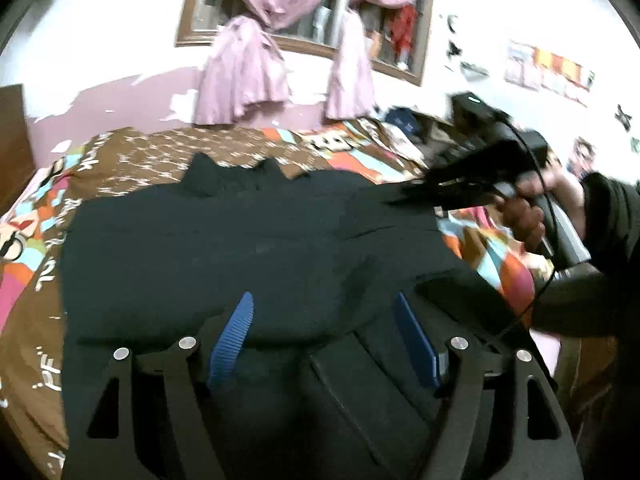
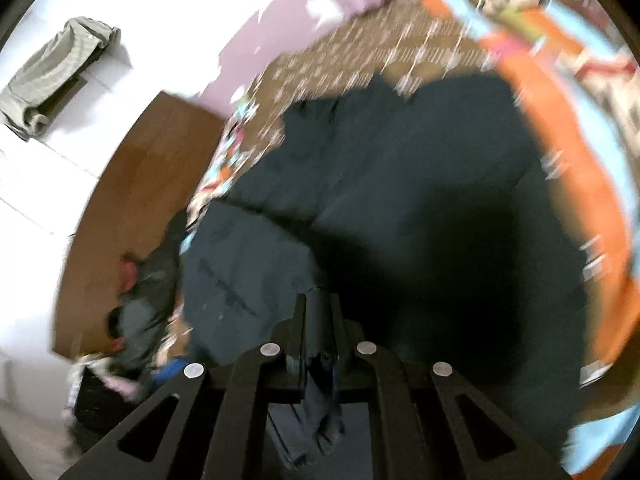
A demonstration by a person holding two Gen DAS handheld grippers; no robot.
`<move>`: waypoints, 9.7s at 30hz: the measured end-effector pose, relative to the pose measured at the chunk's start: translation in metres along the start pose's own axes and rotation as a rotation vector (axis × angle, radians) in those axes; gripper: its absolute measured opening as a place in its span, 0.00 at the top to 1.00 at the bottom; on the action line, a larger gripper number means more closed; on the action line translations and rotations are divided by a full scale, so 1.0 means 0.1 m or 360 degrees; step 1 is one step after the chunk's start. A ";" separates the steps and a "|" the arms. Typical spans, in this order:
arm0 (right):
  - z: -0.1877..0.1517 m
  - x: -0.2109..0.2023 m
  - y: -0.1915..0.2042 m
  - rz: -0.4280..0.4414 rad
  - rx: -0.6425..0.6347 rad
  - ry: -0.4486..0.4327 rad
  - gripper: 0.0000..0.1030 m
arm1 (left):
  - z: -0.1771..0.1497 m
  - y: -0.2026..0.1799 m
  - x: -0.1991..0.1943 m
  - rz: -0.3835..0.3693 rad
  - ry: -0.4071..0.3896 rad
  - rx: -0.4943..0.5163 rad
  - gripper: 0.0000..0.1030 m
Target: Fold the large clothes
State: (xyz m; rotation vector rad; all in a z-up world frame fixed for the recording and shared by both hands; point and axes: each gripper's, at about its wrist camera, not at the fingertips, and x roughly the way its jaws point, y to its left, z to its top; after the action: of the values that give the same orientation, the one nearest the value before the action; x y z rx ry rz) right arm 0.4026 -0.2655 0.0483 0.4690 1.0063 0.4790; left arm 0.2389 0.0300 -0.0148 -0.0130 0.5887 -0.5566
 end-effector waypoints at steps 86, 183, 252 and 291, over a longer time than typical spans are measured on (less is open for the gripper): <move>0.47 1.15 -0.20 -0.0527 -0.0908 -0.0023 0.94 | 0.95 1.55 1.54 0.0416 0.0383 -0.0269 0.96; 1.35 1.59 -1.03 -0.0497 -0.0227 -0.0395 0.92 | 1.13 2.51 2.25 0.0687 0.0120 -0.0831 0.82; -1.53 -1.14 1.22 -0.0381 -0.0901 -0.0659 0.00 | 0.79 -0.47 -1.26 0.0588 -0.0160 -0.0294 0.02; -3.47 -0.02 0.36 -0.0682 -0.1228 0.0168 0.00 | -1.42 -1.36 -0.60 0.0679 0.0694 0.0089 0.02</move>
State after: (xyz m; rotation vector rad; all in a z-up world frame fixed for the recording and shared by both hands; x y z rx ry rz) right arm 0.0909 -0.1853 -0.0878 -0.4582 0.9080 0.4650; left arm 0.0551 -0.0360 -0.0796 0.2873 0.9703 -0.1556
